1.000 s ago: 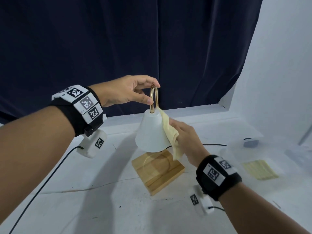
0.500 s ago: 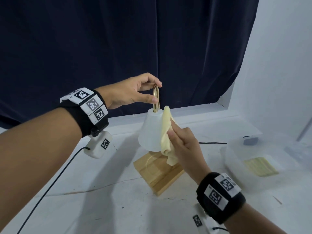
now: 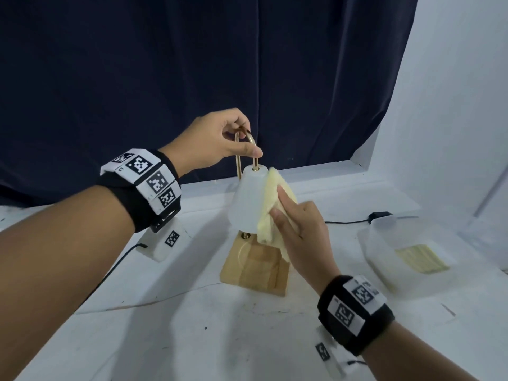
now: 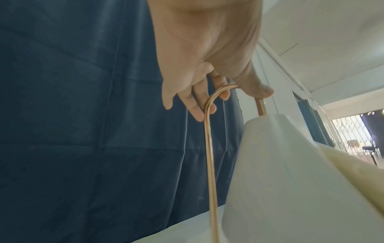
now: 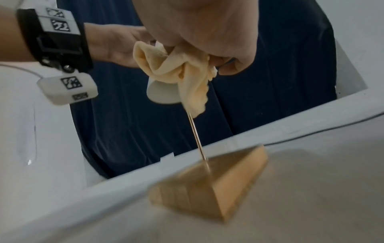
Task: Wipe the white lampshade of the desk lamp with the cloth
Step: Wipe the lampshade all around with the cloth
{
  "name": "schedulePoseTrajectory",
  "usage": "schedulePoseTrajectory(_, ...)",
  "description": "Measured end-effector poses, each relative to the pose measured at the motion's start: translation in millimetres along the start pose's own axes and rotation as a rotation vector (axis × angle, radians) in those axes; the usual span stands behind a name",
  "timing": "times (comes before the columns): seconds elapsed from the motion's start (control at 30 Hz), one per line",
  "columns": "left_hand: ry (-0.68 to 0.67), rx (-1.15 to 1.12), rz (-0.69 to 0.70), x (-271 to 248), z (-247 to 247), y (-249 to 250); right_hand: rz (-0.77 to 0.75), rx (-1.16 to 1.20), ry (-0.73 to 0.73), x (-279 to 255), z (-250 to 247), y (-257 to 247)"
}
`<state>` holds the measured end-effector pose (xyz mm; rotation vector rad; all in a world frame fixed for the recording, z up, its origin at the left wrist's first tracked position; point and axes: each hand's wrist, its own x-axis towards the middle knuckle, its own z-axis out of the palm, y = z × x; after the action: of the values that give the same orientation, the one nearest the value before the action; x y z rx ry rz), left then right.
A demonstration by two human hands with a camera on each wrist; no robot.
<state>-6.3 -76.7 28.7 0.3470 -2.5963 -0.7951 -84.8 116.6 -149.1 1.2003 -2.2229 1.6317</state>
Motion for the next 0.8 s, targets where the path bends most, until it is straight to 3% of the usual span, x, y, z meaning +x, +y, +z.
schedulePoseTrajectory(0.17, 0.180, 0.164, -0.040, -9, 11, 14, -0.070, -0.046, 0.107, 31, 5, -17)
schedulePoseTrajectory(0.3, 0.318, 0.405, -0.059, -12, 14, 16, -0.065, -0.128, 0.093, -18, 11, 12)
schedulePoseTrajectory(0.4, 0.303, 0.545, -0.099, -11, 10, 18, -0.115, -0.175, 0.077, -35, 10, 26)
schedulePoseTrajectory(0.7, 0.265, 0.767, -0.120, -14, 13, 34, -0.350, -0.370, 0.179, 22, -1, -20)
schedulePoseTrajectory(0.8, 0.255, 0.825, -0.103, -17, 12, 36, -0.474, -0.479, 0.105, 1, -7, -7)
